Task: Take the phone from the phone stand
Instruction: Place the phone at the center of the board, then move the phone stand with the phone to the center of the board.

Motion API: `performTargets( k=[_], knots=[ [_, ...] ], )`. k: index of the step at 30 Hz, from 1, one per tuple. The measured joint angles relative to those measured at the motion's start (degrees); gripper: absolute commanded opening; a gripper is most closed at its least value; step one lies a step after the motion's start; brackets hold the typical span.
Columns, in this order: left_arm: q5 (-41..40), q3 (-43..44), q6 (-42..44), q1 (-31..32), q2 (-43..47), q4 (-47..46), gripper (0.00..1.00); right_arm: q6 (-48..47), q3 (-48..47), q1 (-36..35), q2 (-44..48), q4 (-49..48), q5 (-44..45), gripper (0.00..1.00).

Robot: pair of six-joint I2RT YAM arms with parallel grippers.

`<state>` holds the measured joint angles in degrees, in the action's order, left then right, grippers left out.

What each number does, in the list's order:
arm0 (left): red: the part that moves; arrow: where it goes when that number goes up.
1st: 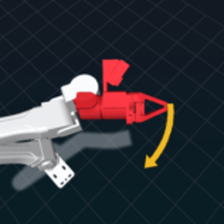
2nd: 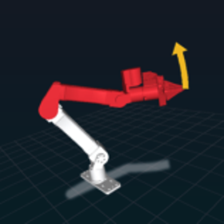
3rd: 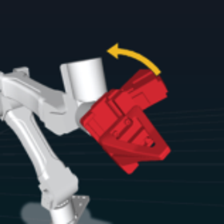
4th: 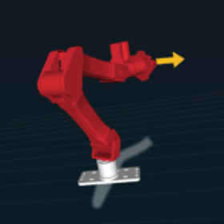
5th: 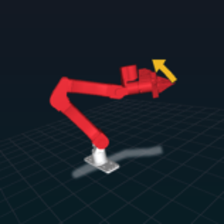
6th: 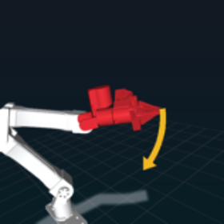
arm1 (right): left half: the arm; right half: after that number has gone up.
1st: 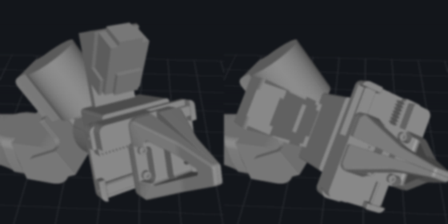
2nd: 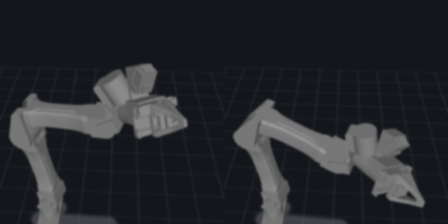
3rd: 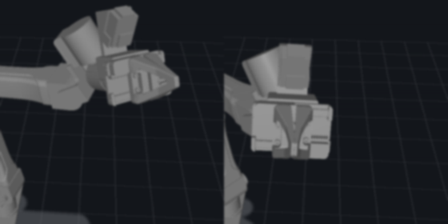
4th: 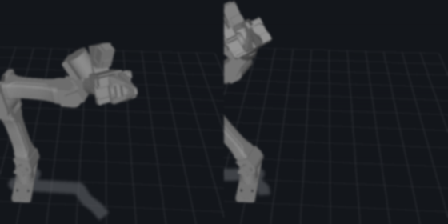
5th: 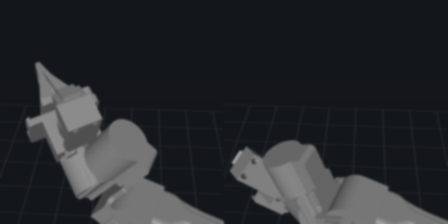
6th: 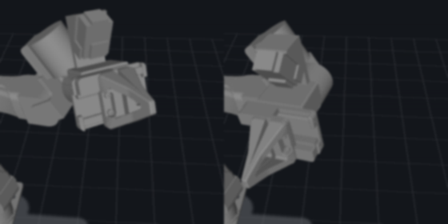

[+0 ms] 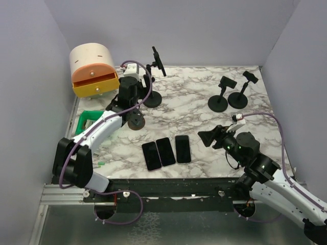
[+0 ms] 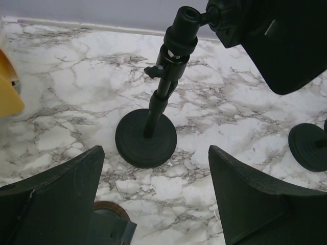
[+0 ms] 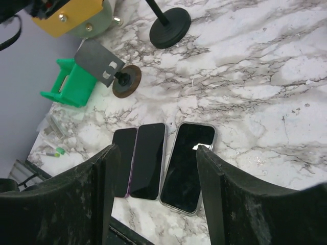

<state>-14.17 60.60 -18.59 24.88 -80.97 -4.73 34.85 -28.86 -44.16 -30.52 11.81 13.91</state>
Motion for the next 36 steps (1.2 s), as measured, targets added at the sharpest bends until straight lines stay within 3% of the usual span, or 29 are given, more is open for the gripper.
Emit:
performTargets(
  k=[9, 14, 19, 24, 26, 36],
  knots=[
    [5.57, 10.6, 4.68, -3.13, -16.28, -7.17, 0.71, -5.01, -5.53, 0.0, 2.69, 2.73, -2.43, 0.65],
    [8.15, 15.15, 5.42, -5.09, -20.81, -9.16, 0.64, -7.17, -9.07, 0.0, 2.99, 5.01, -2.36, 0.65],
    [10.6, 15.96, 5.7, -5.53, -22.91, -11.47, 0.44, -8.92, -10.6, 0.0, 3.96, 5.95, -1.75, 0.65],
    [14.01, 15.76, 6.54, -5.53, -23.43, -13.31, 0.09, -10.23, -11.61, 0.0, 4.26, 7.13, -1.07, 0.65],
    [15.76, 15.65, 6.64, -5.73, -23.54, -13.81, 0.0, -10.78, -11.96, 0.0, 4.37, 7.87, -0.96, 0.65],
    [30.42, 12.2, 7.45, -5.73, -22.71, -18.97, 0.0, -13.38, -13.29, 0.0, 6.12, 9.46, -0.85, 0.65]
  ],
)
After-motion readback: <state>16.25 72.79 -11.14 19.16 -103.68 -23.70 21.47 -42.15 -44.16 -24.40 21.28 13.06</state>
